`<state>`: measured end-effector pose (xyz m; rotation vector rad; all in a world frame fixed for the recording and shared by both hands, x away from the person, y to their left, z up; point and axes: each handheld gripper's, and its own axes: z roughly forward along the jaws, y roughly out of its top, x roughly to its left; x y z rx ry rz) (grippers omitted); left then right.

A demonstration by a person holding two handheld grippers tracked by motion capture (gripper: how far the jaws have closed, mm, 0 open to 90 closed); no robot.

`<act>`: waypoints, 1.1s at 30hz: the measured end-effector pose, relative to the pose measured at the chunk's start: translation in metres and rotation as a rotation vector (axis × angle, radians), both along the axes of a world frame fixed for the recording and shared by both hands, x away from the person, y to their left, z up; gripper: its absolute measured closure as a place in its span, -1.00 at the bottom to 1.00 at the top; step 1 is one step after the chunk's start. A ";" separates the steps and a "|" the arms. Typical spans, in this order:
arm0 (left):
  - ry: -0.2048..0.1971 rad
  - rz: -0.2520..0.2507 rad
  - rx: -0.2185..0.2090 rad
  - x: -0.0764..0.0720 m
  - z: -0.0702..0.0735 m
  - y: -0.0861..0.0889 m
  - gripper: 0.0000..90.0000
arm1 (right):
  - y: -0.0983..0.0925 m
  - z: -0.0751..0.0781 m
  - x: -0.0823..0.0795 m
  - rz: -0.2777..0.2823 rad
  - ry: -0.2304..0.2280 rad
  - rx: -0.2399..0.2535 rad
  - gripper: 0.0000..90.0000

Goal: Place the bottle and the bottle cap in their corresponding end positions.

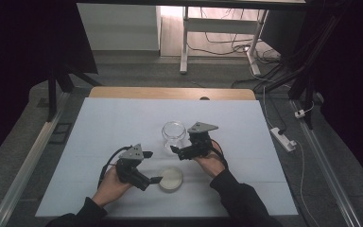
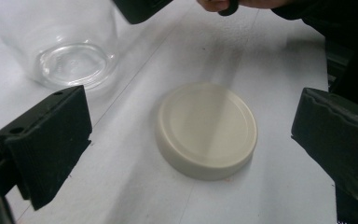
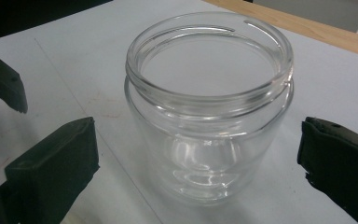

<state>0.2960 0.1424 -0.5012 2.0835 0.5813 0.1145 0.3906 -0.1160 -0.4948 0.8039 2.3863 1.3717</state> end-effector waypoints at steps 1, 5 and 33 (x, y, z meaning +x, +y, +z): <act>0.002 0.007 0.001 -0.001 0.001 0.002 -1.00 | -0.001 0.000 -0.001 -0.001 0.002 0.000 -1.00; 0.000 0.034 0.008 -0.004 0.003 0.009 -1.00 | -0.004 0.002 -0.005 -0.005 0.015 -0.002 -1.00; 0.004 0.141 -0.011 -0.028 0.014 0.057 -1.00 | -0.039 0.017 -0.048 0.006 0.007 0.011 -1.00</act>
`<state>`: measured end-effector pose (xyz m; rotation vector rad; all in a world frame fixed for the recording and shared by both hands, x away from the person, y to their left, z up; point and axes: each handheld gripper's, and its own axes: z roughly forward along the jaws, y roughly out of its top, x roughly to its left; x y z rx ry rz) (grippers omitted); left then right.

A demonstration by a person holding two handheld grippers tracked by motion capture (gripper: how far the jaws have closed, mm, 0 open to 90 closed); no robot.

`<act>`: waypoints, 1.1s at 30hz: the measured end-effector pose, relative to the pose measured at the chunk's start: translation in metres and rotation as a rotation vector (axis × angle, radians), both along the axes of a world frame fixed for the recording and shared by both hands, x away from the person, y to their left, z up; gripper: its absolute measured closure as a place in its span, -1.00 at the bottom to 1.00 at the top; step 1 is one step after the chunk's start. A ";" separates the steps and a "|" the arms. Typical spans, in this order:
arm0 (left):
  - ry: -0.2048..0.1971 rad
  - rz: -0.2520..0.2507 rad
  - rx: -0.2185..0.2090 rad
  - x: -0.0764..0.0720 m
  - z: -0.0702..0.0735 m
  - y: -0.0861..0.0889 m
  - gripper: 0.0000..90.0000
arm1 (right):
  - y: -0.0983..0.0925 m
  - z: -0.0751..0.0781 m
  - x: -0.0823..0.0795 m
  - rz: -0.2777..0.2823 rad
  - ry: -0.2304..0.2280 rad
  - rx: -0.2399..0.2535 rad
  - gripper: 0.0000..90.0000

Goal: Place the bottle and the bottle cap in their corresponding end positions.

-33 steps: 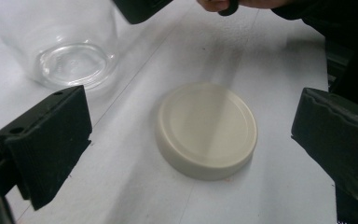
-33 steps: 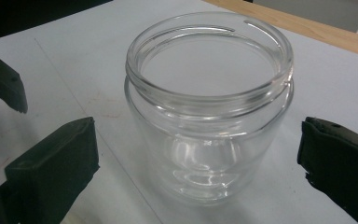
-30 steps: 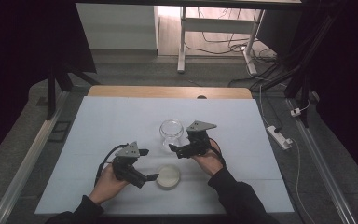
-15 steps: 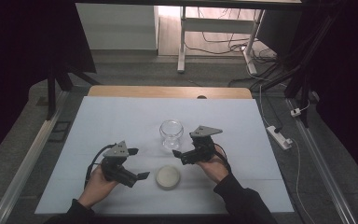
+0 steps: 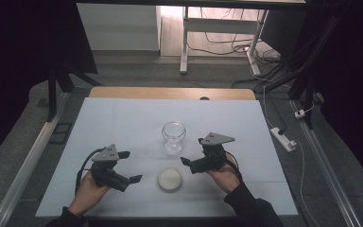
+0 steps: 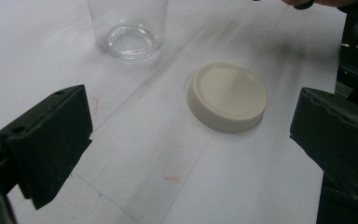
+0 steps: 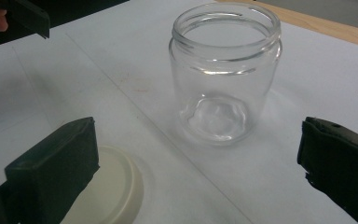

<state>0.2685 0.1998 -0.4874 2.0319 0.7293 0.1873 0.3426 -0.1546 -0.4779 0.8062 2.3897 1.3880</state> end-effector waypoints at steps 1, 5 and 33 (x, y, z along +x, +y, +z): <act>0.000 0.004 -0.001 -0.001 0.000 0.002 -1.00 | -0.002 0.001 -0.001 -0.003 0.001 0.002 -1.00; -0.002 0.021 -0.002 -0.005 0.000 0.008 -1.00 | -0.010 0.003 -0.007 -0.015 -0.010 -0.001 -1.00; -0.032 0.204 -0.023 -0.052 -0.005 0.064 -1.00 | -0.078 0.004 -0.065 -0.149 -0.022 -0.006 -1.00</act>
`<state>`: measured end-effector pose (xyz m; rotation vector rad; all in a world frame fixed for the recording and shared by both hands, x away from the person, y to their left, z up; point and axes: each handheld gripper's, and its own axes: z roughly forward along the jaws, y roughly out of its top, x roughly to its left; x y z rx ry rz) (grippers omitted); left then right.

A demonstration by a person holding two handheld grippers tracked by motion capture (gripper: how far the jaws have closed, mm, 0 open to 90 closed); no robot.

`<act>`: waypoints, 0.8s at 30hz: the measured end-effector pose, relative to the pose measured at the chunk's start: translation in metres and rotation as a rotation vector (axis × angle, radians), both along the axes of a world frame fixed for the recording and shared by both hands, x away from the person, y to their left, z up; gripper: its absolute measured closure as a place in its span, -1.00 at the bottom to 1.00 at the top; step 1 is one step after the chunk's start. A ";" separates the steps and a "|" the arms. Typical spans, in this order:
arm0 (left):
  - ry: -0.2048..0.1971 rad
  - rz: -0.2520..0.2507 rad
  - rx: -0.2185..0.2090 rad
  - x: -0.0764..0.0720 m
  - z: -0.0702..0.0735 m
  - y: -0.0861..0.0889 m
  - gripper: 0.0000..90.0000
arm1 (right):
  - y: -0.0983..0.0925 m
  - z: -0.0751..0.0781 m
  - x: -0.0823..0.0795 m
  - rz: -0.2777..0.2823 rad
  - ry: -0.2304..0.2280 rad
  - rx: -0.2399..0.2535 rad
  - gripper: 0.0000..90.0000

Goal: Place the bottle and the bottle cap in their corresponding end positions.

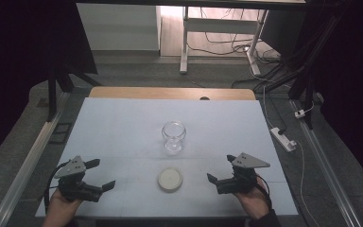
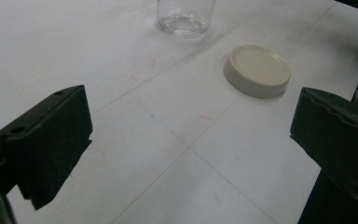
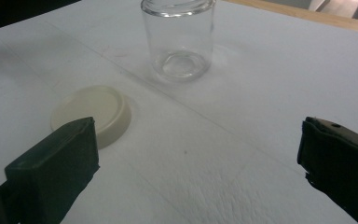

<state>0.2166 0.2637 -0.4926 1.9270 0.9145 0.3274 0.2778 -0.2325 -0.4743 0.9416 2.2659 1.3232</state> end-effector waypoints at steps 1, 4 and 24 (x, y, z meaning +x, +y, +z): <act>0.001 0.007 -0.002 -0.002 0.000 0.002 -1.00 | -0.003 0.000 -0.002 -0.007 0.002 0.005 -1.00; 0.002 0.029 -0.005 -0.007 -0.002 0.008 -1.00 | -0.012 -0.001 -0.009 -0.028 0.004 0.008 -1.00; 0.051 0.185 0.030 -0.040 -0.018 0.038 -1.00 | -0.064 -0.015 -0.043 -0.174 0.053 -0.034 -1.00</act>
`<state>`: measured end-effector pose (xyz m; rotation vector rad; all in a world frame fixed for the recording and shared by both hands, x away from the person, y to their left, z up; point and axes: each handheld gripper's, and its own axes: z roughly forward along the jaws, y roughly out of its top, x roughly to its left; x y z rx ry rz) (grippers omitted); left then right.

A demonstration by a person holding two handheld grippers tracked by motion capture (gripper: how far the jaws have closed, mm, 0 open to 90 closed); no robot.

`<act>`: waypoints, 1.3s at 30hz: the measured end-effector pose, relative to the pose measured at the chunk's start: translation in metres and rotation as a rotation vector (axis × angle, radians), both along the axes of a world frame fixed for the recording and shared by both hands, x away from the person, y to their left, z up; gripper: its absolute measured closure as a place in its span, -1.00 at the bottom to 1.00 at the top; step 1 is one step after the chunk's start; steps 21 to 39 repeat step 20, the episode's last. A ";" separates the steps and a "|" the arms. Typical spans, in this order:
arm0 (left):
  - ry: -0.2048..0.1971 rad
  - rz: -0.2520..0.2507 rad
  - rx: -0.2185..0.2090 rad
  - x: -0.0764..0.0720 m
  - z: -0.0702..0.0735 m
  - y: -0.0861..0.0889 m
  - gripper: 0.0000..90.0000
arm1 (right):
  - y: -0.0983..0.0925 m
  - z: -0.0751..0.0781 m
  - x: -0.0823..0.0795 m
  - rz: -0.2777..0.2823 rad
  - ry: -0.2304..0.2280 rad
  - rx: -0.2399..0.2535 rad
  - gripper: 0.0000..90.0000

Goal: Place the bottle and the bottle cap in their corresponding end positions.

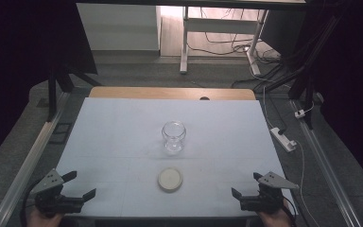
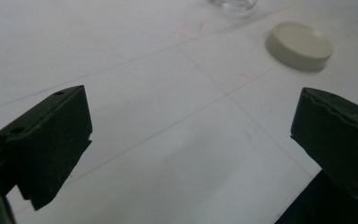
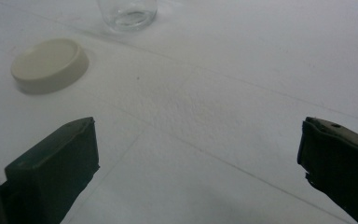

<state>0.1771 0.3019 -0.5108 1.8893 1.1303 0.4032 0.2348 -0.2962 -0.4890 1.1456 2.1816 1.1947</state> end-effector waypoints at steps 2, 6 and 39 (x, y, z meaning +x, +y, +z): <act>0.014 0.009 0.026 -0.002 -0.002 -0.001 -1.00 | -0.002 -0.001 -0.001 -0.007 0.004 -0.015 -1.00; 0.047 0.023 0.077 -0.005 -0.007 -0.002 -1.00 | -0.007 -0.003 -0.004 -0.034 0.016 -0.024 -1.00; 0.088 0.026 0.091 -0.007 -0.012 -0.002 -1.00 | -0.013 -0.003 -0.010 -0.053 0.012 -0.027 -1.00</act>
